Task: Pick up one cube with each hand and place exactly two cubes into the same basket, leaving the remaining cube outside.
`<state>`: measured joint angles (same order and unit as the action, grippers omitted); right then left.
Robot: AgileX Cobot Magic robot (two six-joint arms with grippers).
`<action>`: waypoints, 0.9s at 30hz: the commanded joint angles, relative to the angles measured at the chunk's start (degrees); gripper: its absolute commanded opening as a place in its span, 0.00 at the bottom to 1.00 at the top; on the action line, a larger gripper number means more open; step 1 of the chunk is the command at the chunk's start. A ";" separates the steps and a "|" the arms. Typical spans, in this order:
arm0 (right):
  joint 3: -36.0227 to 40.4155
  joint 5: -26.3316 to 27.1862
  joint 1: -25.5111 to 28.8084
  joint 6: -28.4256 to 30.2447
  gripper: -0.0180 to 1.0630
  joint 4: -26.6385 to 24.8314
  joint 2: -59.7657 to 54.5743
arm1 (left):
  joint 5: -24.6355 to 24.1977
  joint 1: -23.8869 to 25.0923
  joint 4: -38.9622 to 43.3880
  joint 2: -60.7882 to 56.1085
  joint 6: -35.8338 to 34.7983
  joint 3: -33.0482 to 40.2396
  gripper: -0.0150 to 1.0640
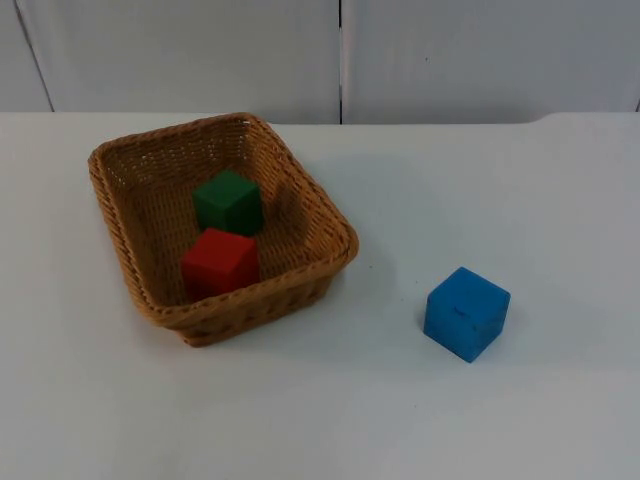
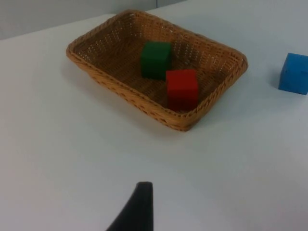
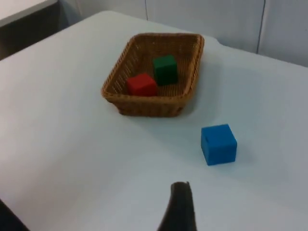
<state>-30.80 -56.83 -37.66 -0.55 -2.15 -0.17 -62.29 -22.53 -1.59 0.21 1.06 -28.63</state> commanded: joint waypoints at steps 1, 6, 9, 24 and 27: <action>-0.07 -1.67 -0.25 -0.46 0.60 0.42 0.17 | 0.69 0.00 0.31 -0.21 0.16 0.24 0.90; 1.39 -5.02 -0.25 -0.46 0.60 0.95 0.17 | 0.69 0.00 0.31 -0.21 0.16 0.24 0.90; 1.35 -5.02 -0.25 -0.35 0.60 0.59 0.17 | 0.69 0.00 0.31 -0.21 0.16 0.24 0.90; 1.35 -5.02 -0.25 1.33 0.62 0.48 0.17 | 0.69 0.00 0.31 -0.21 0.16 0.24 0.90; 1.35 -5.02 -0.25 1.45 0.71 0.48 0.17 | 0.69 0.00 0.31 -0.21 0.16 0.24 0.90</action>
<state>-29.59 -61.81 -37.66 0.00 -1.73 -0.17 -62.17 -22.53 -1.50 0.21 1.06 -28.63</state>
